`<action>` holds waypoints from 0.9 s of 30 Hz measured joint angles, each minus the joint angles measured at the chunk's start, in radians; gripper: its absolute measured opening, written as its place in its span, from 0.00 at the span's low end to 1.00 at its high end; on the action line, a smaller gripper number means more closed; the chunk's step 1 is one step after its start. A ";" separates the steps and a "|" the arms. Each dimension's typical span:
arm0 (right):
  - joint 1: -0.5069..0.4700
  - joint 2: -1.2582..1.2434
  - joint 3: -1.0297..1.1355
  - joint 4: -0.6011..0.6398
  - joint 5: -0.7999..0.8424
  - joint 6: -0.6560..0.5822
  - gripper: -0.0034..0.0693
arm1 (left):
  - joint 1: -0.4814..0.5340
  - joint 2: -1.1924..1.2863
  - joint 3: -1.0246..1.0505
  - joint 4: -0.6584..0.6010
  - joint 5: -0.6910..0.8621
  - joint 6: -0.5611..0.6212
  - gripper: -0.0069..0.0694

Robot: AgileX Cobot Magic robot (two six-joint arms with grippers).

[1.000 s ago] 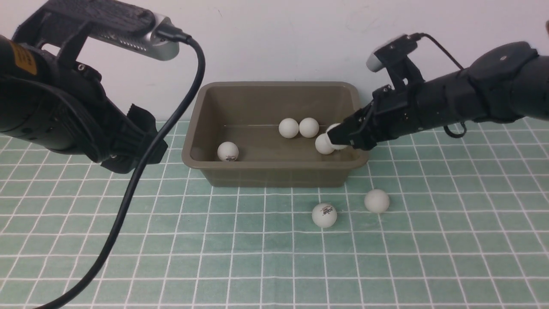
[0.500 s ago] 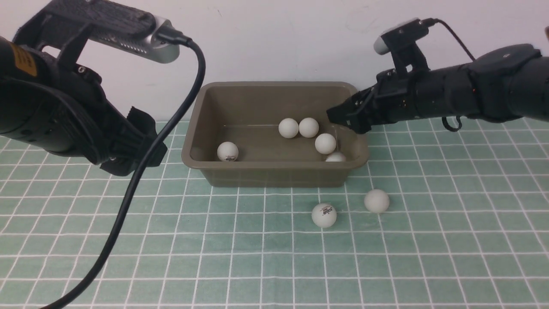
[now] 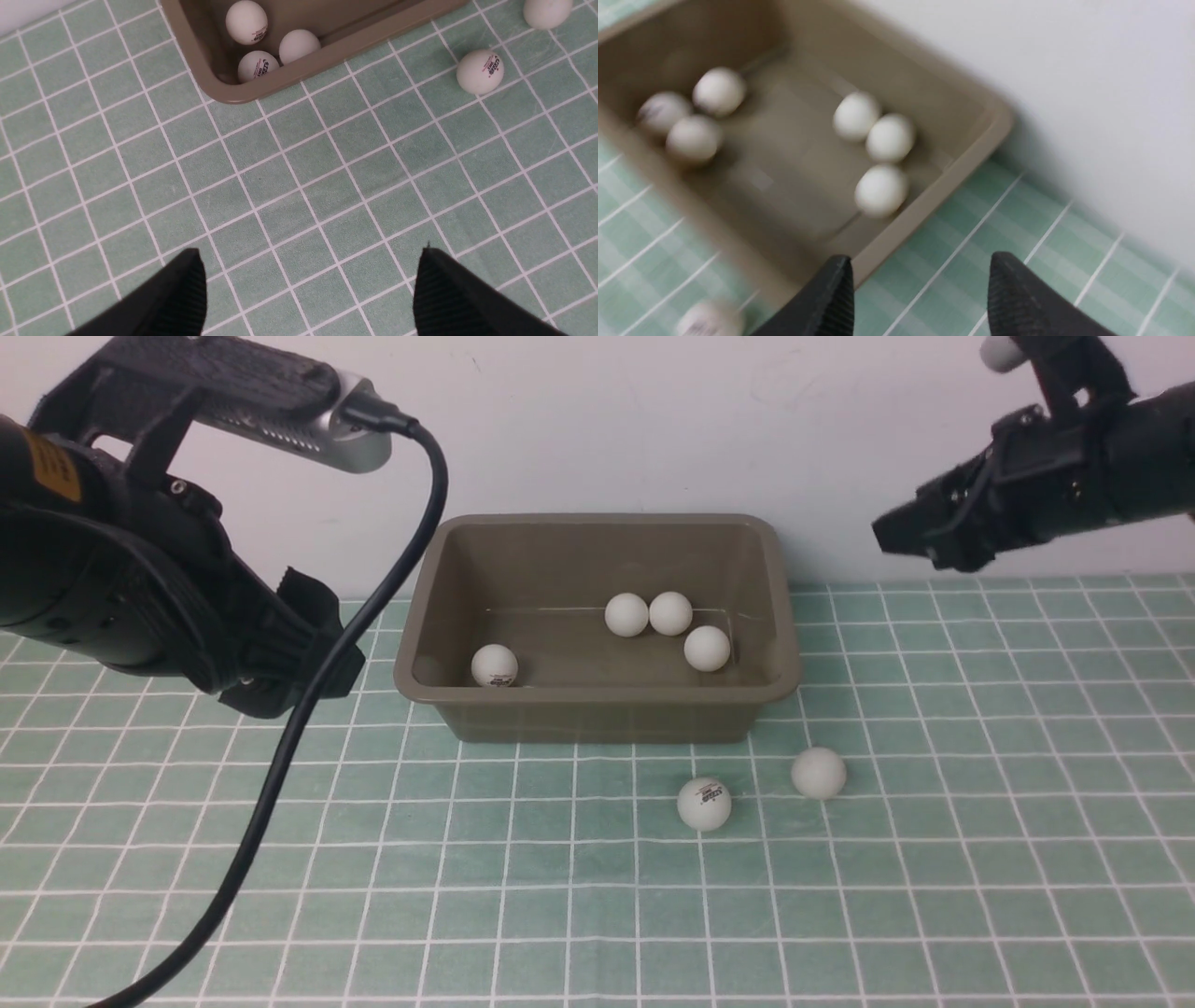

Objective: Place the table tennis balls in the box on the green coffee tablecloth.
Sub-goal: 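Reach for and grasp a ping pong ball on the table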

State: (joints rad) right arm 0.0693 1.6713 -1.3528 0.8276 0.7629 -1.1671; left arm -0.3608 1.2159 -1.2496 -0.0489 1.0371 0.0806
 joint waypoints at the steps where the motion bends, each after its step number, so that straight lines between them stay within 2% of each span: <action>1: -0.001 -0.004 0.000 -0.021 0.013 0.023 0.54 | 0.000 0.000 0.000 0.000 -0.003 0.000 0.79; 4: 0.016 -0.013 0.013 -0.086 0.087 0.105 0.53 | 0.000 0.000 0.000 0.000 -0.018 0.000 0.79; 7: 0.036 -0.024 0.075 -0.092 0.104 0.118 0.53 | 0.000 0.000 0.000 0.000 -0.021 0.000 0.79; 11: 0.074 -0.049 0.239 -0.076 0.020 0.120 0.53 | 0.000 0.000 0.000 0.000 -0.021 0.000 0.79; 14: 0.107 -0.052 0.344 -0.049 -0.108 0.120 0.53 | 0.000 0.000 0.000 0.000 -0.021 0.000 0.79; 18: 0.145 -0.041 0.401 -0.001 -0.209 0.120 0.58 | 0.000 0.000 0.000 0.000 -0.021 0.000 0.79; 23: 0.165 0.049 0.395 0.094 -0.306 0.119 0.74 | 0.000 0.000 0.000 0.000 -0.021 0.000 0.79; 27: 0.165 0.141 0.373 0.117 -0.345 0.094 0.77 | 0.000 0.000 0.000 -0.001 -0.021 0.000 0.79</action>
State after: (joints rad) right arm 0.2346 1.8123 -0.9802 0.9445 0.4180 -1.0729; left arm -0.3608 1.2159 -1.2496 -0.0498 1.0158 0.0806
